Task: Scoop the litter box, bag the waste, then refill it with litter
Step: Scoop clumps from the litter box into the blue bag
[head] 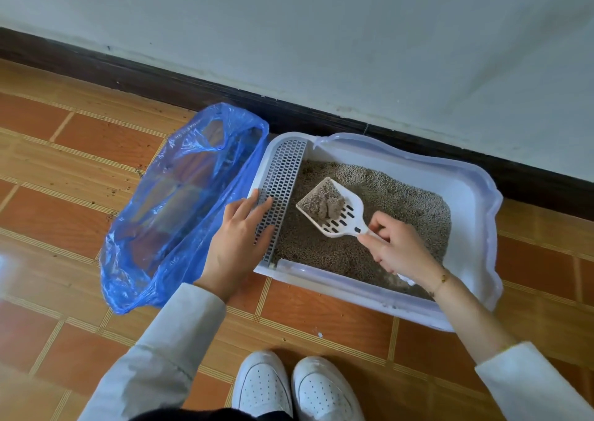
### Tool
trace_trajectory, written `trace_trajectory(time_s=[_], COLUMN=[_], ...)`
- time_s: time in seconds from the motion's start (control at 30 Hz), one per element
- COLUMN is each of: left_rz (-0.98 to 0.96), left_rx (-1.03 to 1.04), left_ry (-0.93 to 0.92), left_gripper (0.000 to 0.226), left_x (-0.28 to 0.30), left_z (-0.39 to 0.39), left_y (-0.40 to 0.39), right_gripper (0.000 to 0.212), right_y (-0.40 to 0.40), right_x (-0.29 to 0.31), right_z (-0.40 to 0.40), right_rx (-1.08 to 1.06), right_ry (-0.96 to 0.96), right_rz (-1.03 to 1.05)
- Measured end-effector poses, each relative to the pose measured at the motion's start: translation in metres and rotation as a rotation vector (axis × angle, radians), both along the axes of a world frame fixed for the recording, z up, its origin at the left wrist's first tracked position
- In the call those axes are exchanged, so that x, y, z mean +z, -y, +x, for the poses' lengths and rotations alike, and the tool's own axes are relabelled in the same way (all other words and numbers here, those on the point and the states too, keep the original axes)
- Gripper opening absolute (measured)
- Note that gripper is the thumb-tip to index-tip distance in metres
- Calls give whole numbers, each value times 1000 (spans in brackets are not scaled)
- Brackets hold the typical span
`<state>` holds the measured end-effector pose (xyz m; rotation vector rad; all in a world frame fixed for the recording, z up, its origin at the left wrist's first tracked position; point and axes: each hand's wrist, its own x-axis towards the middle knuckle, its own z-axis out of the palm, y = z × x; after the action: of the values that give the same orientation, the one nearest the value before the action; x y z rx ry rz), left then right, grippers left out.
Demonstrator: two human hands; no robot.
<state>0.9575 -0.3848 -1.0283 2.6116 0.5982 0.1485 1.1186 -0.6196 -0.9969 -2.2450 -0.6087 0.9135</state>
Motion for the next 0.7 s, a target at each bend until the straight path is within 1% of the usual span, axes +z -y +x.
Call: trace_trajectory(time_s=[0.07, 0.17, 0.23, 0.3, 0.53, 0.6, 0.63, 0.7], left_rz=[14, 30, 41, 49, 42, 42, 42, 46], left_rx=[14, 29, 30, 30, 47, 47, 45, 46], left_ry=[14, 20, 21, 20, 14, 19, 20, 21], left_gripper=[48, 46, 46, 46, 45, 45, 45, 45], left_x=[-3, -6, -5, -6, -5, -5, -5, -5], left_z=[0, 1, 1, 1, 1, 1, 1, 1], left_y=[3, 7, 7, 7, 9, 9, 10, 9], right_gripper=[20, 20, 20, 20, 22, 22, 22, 22], right_y=[5, 7, 7, 7, 9, 9, 9, 8], right_x=[6, 13, 16, 19, 20, 21, 21, 23], right_z=[-6, -11, -12, -12, -8, -7, -7, -7], right_rx=[-57, -111, -130, -129, -153, -174, -186, -192], right_ry=[-10, 43, 20, 68, 119, 184, 191, 133], right_rz=[64, 74, 103, 89, 64, 44, 44, 67])
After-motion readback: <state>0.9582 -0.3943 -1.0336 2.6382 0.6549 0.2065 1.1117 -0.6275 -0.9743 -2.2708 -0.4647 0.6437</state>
